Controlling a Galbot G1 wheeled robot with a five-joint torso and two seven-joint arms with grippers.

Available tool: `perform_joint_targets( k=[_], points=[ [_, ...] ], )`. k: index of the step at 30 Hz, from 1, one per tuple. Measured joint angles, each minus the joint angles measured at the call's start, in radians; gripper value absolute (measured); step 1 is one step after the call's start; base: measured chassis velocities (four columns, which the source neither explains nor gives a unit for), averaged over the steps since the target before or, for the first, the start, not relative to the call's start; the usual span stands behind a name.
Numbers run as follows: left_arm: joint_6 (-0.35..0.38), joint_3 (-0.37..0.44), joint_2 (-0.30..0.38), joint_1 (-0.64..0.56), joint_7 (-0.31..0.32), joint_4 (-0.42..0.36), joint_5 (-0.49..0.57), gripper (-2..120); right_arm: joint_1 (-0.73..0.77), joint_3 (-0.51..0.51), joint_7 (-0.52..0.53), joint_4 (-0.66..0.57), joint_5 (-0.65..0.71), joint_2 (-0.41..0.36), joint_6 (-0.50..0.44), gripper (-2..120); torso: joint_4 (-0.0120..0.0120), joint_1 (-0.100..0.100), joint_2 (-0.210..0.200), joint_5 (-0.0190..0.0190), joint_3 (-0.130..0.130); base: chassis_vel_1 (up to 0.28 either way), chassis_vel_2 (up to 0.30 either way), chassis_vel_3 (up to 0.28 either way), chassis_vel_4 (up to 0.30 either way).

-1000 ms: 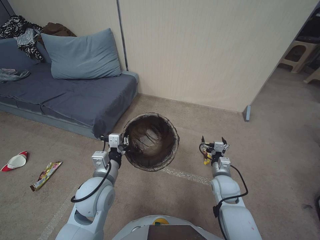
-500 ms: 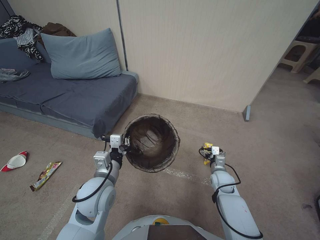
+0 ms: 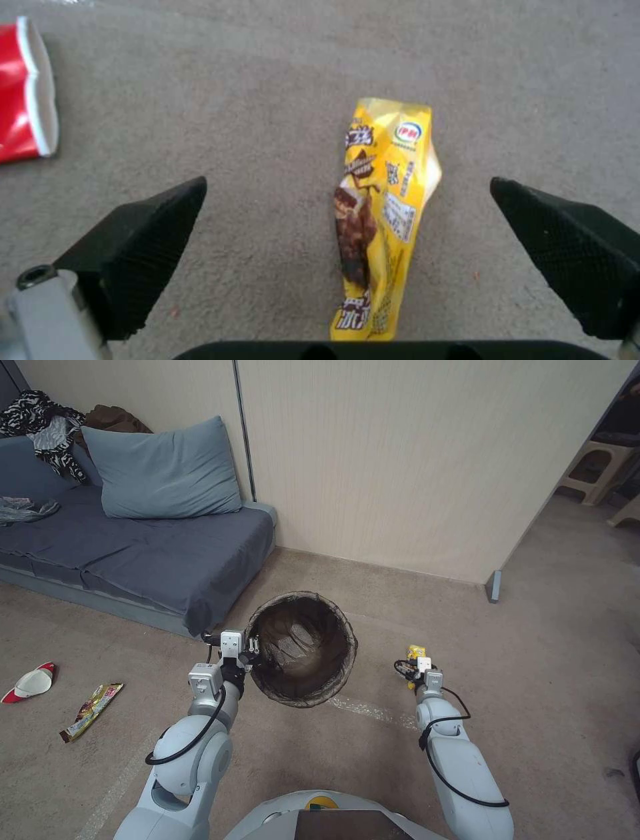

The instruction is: Pick up the trash bin, then pick up the garbage from the floor and place it into the trash bin.

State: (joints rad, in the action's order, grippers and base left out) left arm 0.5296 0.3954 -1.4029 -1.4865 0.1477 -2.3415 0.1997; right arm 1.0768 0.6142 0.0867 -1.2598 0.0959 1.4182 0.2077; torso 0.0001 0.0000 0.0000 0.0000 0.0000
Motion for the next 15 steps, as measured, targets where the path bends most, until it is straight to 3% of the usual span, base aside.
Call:
perform_joint_targets(
  k=[15],
  points=[
    [0.000, 0.002, -0.001, -0.009, 0.001, -0.007, -0.005, 0, -0.083, 0.013, -0.006, 0.216, -0.011, 0.015, -0.047, 99, -0.0001, 0.000, 0.000, 0.0000, 0.000, 0.000, 0.000, 0.000, 0.000]
  ],
)
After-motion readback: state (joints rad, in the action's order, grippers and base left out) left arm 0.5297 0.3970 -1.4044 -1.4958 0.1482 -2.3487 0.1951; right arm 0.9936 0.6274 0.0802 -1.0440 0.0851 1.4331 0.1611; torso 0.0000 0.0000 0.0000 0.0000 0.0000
